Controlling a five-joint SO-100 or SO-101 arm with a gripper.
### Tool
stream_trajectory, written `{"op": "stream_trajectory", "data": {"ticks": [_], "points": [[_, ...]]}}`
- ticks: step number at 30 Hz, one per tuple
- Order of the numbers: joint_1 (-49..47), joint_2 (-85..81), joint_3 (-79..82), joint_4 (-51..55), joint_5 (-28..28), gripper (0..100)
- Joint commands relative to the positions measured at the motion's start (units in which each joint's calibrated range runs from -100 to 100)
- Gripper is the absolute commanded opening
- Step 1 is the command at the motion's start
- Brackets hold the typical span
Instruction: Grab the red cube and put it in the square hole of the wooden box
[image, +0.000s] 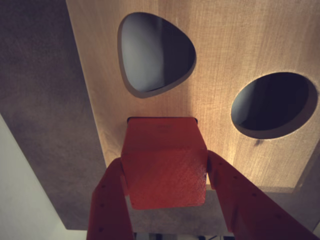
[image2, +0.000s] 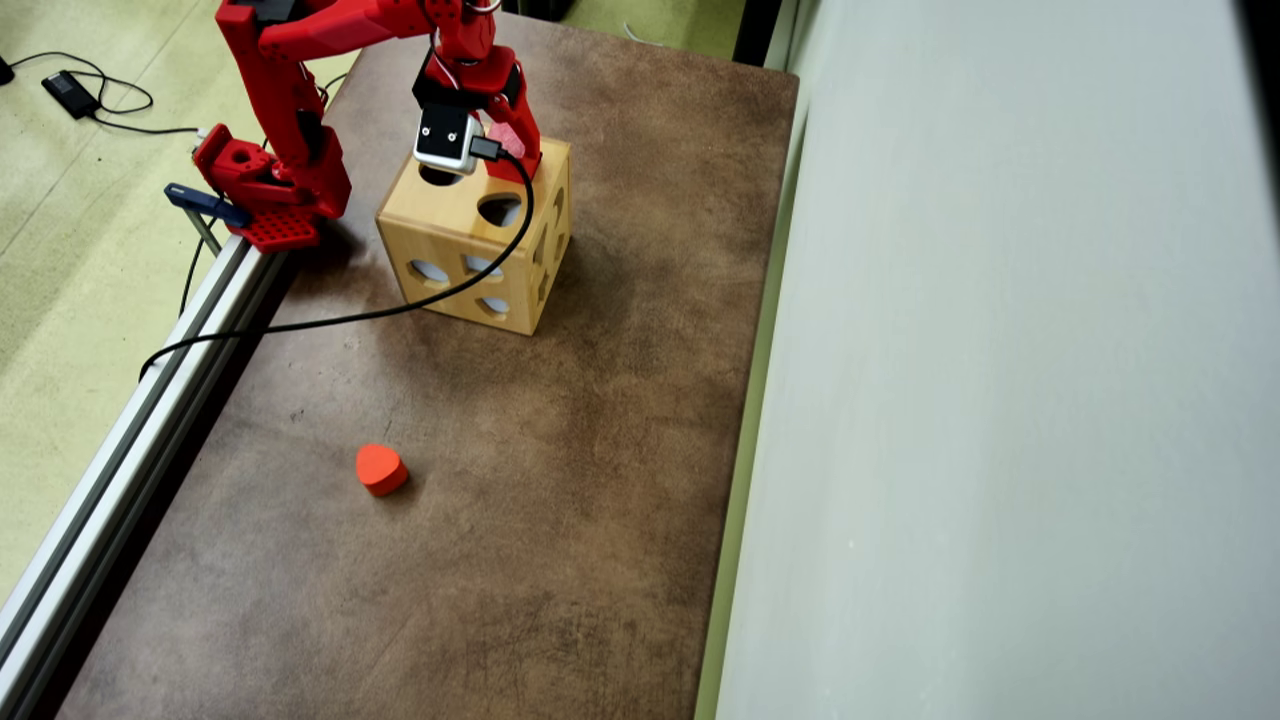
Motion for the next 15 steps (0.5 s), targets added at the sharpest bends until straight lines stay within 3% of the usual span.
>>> {"op": "stream_trajectory", "data": {"ticks": [1,15], "points": [[0.2,-2.3,0.9,0.2,0.4,1],[0.7,-4.1,1.5,0.1,0.3,1]]}}
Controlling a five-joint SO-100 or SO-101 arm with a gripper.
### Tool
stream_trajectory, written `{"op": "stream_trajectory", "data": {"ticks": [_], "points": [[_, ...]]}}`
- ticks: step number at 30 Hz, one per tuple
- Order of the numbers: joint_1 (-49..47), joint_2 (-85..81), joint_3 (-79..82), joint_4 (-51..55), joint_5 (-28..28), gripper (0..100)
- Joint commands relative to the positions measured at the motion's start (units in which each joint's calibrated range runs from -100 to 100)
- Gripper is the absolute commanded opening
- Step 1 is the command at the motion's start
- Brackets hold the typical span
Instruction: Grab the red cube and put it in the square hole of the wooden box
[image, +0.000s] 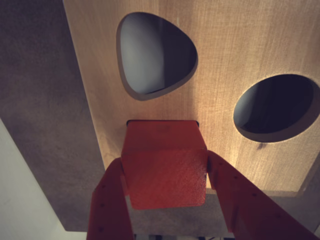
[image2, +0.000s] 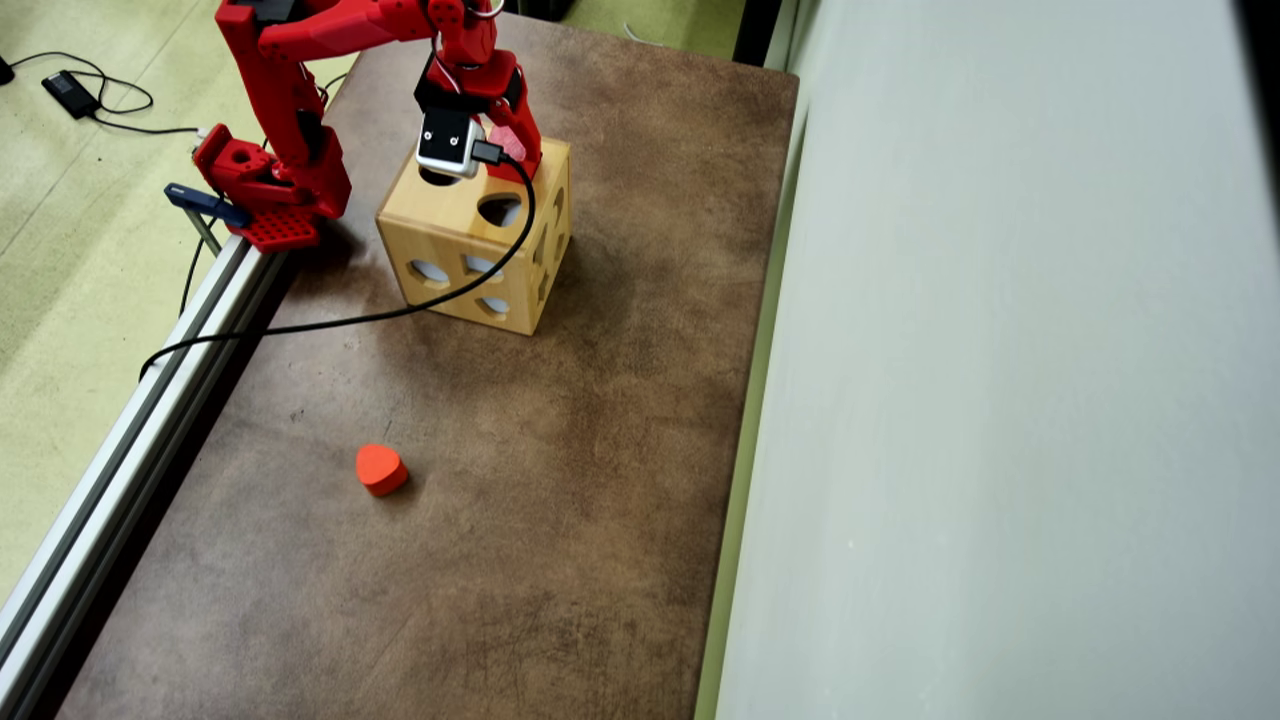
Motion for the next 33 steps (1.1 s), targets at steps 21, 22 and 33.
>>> {"op": "stream_trajectory", "data": {"ticks": [21,22,33], "points": [[0.8,-6.2,5.9,0.7,1.0,23],[0.8,-6.2,5.9,0.6,1.0,23],[0.5,-7.4,6.0,-0.1,1.1,31]]}}
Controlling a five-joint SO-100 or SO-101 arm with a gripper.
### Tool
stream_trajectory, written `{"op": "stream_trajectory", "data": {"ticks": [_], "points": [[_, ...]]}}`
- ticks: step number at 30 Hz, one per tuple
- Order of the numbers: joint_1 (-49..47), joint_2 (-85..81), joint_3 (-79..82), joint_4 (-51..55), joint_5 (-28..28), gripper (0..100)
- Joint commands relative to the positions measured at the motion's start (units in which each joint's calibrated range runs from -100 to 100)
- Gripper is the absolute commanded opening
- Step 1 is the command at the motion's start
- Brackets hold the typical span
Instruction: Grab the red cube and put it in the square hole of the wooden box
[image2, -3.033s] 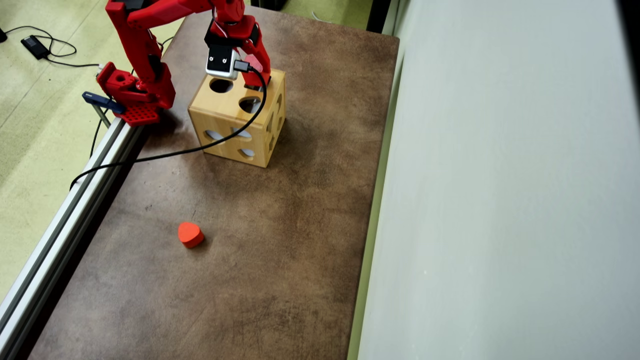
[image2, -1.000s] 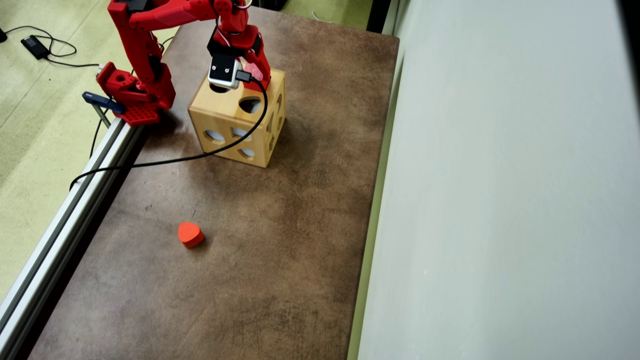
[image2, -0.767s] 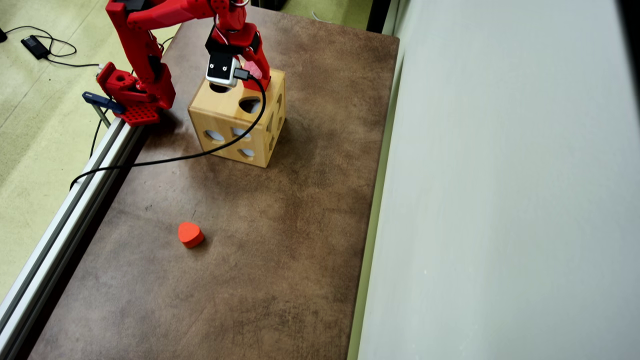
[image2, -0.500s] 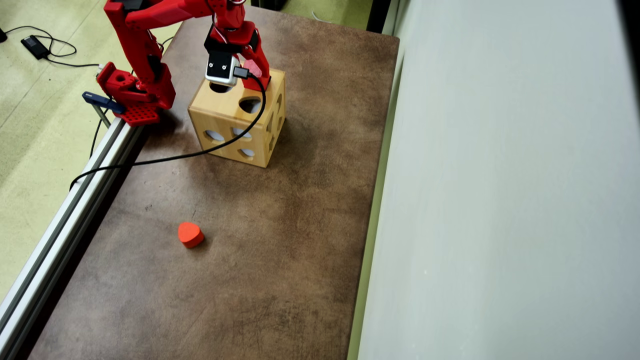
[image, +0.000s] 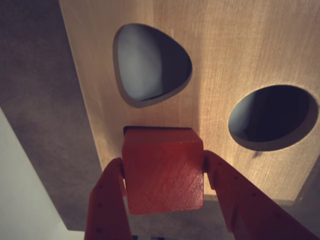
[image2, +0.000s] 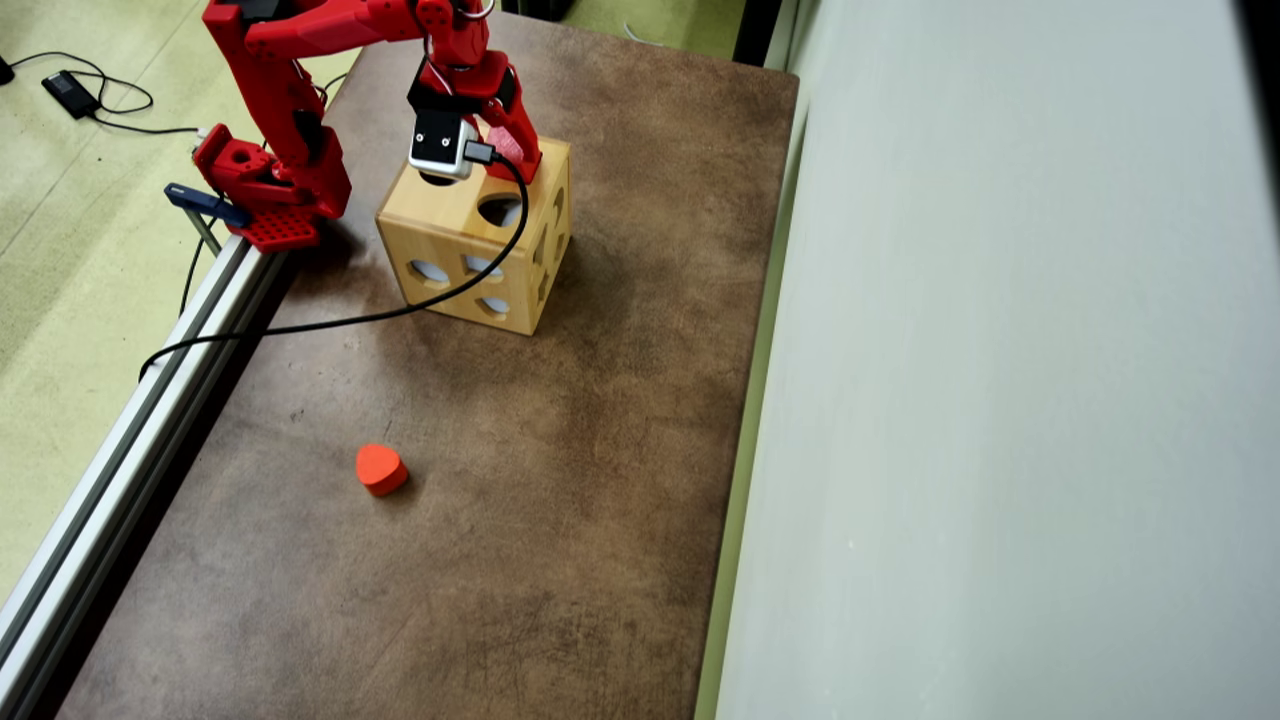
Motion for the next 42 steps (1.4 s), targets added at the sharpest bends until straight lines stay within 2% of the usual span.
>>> {"op": "stream_trajectory", "data": {"ticks": [1,6,13,26,29,32,39,42], "points": [[0.0,-3.6,0.0,0.2,0.4,34],[-0.1,-3.8,3.1,0.7,0.4,44],[0.4,-8.4,3.5,0.0,0.4,44],[0.4,-29.7,3.6,-0.1,1.4,44],[0.5,-34.4,3.6,0.0,5.0,38],[0.5,-38.9,3.6,0.0,7.2,27],[0.5,-45.5,3.6,0.8,7.2,3],[0.6,-48.7,3.6,1.0,7.2,1]]}}
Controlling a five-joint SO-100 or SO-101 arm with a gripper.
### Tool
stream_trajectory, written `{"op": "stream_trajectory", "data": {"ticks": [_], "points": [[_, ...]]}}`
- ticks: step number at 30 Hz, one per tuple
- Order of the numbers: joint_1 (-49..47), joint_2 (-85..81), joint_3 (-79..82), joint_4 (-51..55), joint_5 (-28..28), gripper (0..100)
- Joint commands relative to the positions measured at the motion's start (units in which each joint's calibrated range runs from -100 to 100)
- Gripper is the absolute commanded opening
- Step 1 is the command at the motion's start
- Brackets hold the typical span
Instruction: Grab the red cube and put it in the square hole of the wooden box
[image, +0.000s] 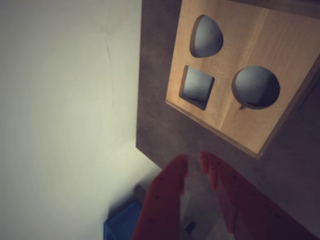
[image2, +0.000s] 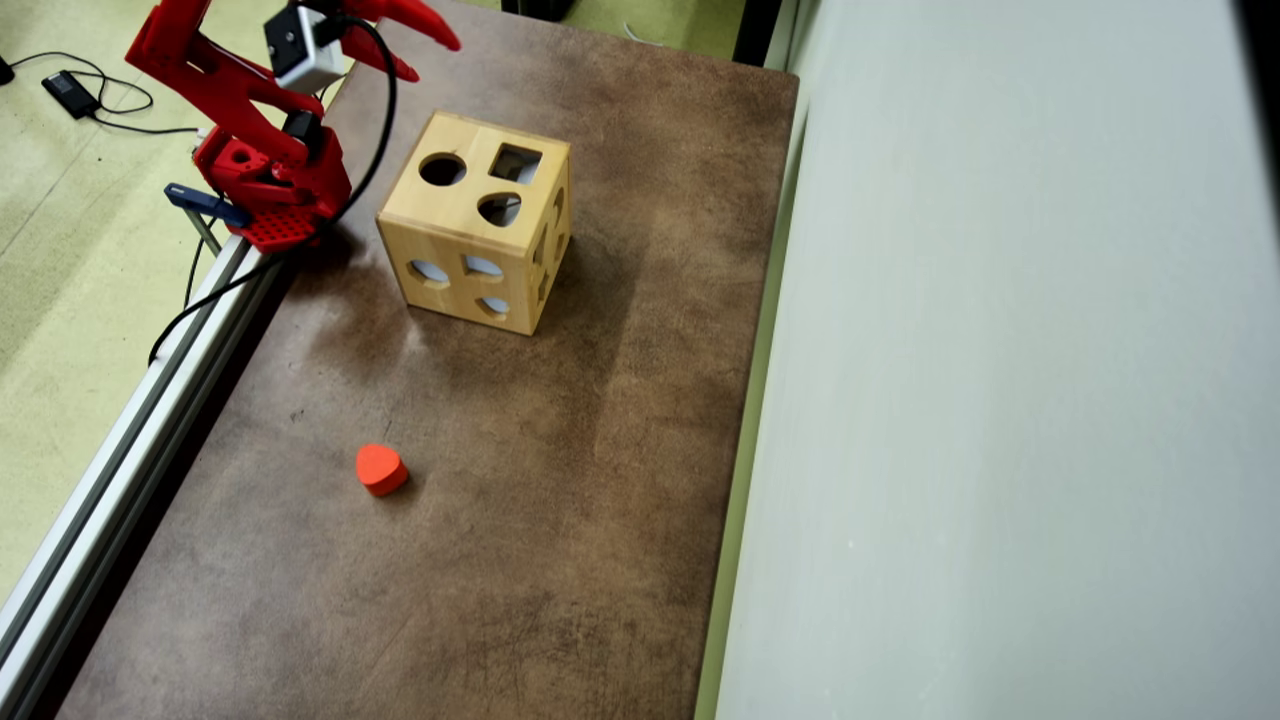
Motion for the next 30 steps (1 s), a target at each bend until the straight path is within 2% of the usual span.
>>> {"op": "stream_trajectory", "data": {"ticks": [1,7,19,30], "points": [[0.6,-4.7,-0.2,0.4,0.4,1],[3.3,-12.5,1.3,0.4,0.4,2],[3.4,-36.8,20.2,0.3,0.4,2],[4.3,-43.2,20.9,0.4,0.5,2]]}}
